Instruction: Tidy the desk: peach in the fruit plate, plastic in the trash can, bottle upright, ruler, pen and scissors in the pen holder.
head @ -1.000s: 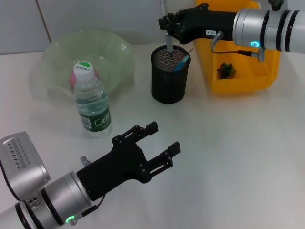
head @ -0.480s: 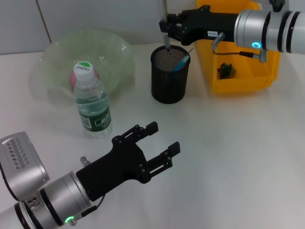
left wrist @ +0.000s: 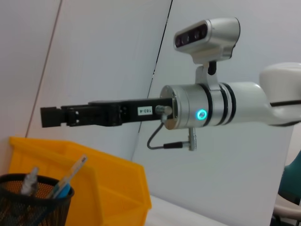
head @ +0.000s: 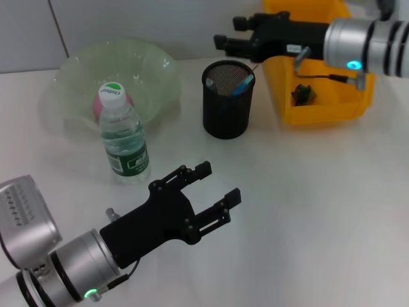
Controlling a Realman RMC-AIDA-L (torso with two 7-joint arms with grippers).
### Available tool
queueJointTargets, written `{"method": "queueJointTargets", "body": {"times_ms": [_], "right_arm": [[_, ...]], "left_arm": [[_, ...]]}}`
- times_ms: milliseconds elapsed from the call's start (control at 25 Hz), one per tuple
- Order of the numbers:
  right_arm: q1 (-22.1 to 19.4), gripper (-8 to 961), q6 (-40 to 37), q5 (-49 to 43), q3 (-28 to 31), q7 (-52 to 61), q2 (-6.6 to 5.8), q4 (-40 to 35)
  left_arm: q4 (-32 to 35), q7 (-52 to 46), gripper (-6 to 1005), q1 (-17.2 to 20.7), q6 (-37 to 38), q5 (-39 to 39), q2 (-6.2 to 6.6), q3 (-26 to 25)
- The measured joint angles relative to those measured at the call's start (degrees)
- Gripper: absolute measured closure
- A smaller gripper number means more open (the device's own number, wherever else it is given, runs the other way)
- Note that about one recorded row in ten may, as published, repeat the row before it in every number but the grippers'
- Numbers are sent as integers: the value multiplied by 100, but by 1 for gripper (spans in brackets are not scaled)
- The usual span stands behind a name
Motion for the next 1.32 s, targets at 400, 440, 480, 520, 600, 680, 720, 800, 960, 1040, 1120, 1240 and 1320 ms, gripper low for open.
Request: {"method": "queueJointTargets", "body": {"times_ms": [400,440,480,520,600,680,720,800,960,1040,1120,1240,1320], "right_arm": [[-995,265,-2797,781,299,1179,-797,-212],[-1039,224,-2978,647,292,1236,-869,-184],[-1074,206,-3140,484,292,1279,-937,-150],[-1089,188,-3244,338,299,1288,-963,-134],[-1123,153,-3504,15,312,1296,-1000,-113],[-1145,135,-3770,-238,314,1305,-1007,-102],[-1150,135,-3890,-344,314,1320,-1008,-77],[-1151,135,-4020,-472,294,1355,-1009,-3],[-1153,135,-4102,-701,261,1339,-1004,178],[-1155,135,-4118,-843,261,1122,-966,291],[-1155,135,-4120,-851,260,1058,-955,327],[-1103,135,-4105,-875,258,882,-880,511],[-1101,135,-4098,-889,258,855,-857,520]], "left_arm": [[-38,-1788,242,-458,885,864,556,-585],[-53,-2224,242,-526,1116,1590,655,-1120],[-53,-2224,242,-526,1116,1590,655,-1120],[-36,-2487,241,-551,1302,2101,726,-1545],[25,-2967,241,-583,1703,3050,852,-2341],[72,-3348,241,-635,2099,3962,957,-3072],[84,-3492,240,-666,2236,4349,991,-3392],[166,-3811,240,-739,2451,5218,1052,-4080],[513,-4212,204,-868,2573,6476,1047,-4795],[659,-4345,186,-1023,2643,7123,1005,-5108],[665,-4362,186,-1082,2677,7259,990,-5194],[662,-4377,186,-1184,2786,7503,941,-5433],[664,-4379,186,-1185,2802,7516,929,-5462]]}}
